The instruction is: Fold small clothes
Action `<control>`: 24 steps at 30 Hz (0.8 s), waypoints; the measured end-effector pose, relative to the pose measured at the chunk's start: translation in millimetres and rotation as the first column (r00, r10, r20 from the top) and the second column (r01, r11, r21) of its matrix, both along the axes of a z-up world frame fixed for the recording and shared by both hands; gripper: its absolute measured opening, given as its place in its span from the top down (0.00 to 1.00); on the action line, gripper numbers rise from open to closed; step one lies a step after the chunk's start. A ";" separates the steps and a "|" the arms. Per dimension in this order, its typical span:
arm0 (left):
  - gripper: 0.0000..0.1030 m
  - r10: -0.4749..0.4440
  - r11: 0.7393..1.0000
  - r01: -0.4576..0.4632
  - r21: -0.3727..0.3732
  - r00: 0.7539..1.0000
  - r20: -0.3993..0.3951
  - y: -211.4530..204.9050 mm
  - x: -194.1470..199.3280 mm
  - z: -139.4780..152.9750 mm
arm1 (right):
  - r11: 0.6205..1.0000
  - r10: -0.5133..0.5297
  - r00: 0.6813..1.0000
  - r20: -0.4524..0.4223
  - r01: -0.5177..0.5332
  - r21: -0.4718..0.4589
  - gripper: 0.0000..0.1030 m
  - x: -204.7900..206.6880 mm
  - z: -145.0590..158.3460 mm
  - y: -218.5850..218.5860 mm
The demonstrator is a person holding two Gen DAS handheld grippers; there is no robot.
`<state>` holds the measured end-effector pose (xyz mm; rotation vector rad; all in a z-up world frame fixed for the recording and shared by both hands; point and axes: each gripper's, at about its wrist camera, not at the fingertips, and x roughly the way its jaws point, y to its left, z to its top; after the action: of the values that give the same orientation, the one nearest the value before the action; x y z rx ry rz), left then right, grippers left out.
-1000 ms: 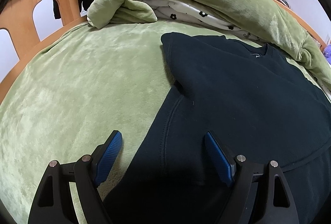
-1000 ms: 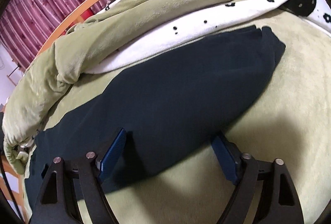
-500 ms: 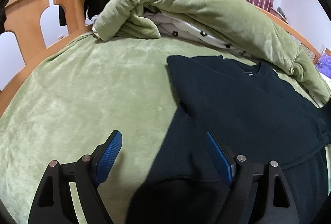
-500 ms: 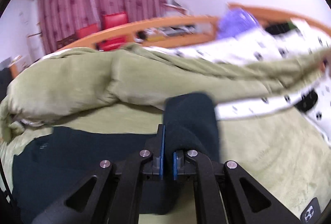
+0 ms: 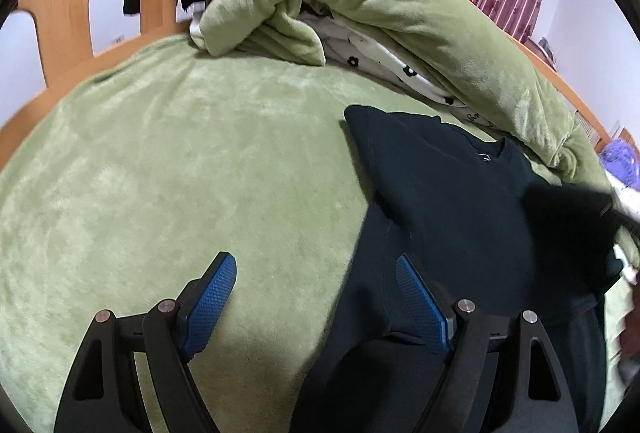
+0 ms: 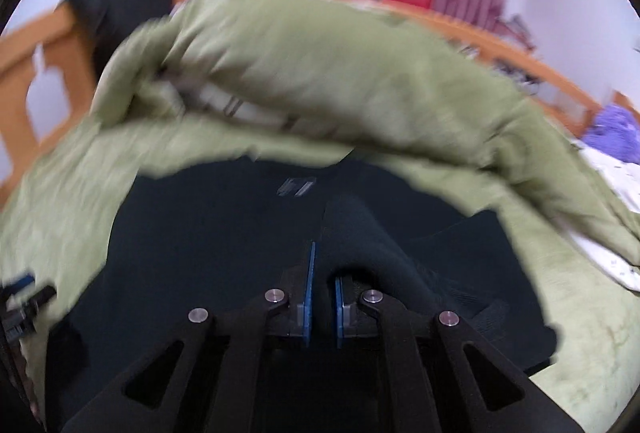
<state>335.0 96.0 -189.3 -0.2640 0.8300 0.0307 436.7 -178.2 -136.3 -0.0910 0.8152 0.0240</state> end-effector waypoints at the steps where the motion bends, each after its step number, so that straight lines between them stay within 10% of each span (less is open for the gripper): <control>1: 0.21 -0.001 1.000 0.001 -0.012 1.000 -0.007 -0.3 0.2 -1.0 | 1.000 0.017 0.999 -0.029 -0.017 -0.007 0.84 0.7 -9.5 9.1; 3: 0.21 -0.013 0.999 0.011 -0.049 1.000 -0.023 -0.6 3.0 -3.0 | 0.998 0.057 0.996 -0.072 -0.058 -0.007 0.55 -5.1 -26.6 19.0; 6: 0.21 -0.021 0.998 0.019 -0.063 0.999 -0.039 -4.1 4.4 -4.5 | 0.991 0.127 0.990 -0.069 -0.130 -0.043 0.38 -30.3 -34.3 30.1; 15: 0.21 -0.100 0.994 0.098 -0.051 0.994 -0.036 -53.1 0.1 14.0 | 0.997 0.077 0.997 0.003 -0.077 -0.019 0.36 -98.5 -1.3 -46.3; 24: 0.23 -0.248 0.968 0.248 0.040 0.969 -0.010 -154.8 -4.2 27.2 | 0.975 -0.186 0.981 0.054 0.191 -0.109 0.36 -132.2 -1.4 -178.1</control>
<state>330.8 -58.7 -162.1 -0.1197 0.8609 -0.1856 304.5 -356.2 -137.7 -0.1210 0.7789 -0.2035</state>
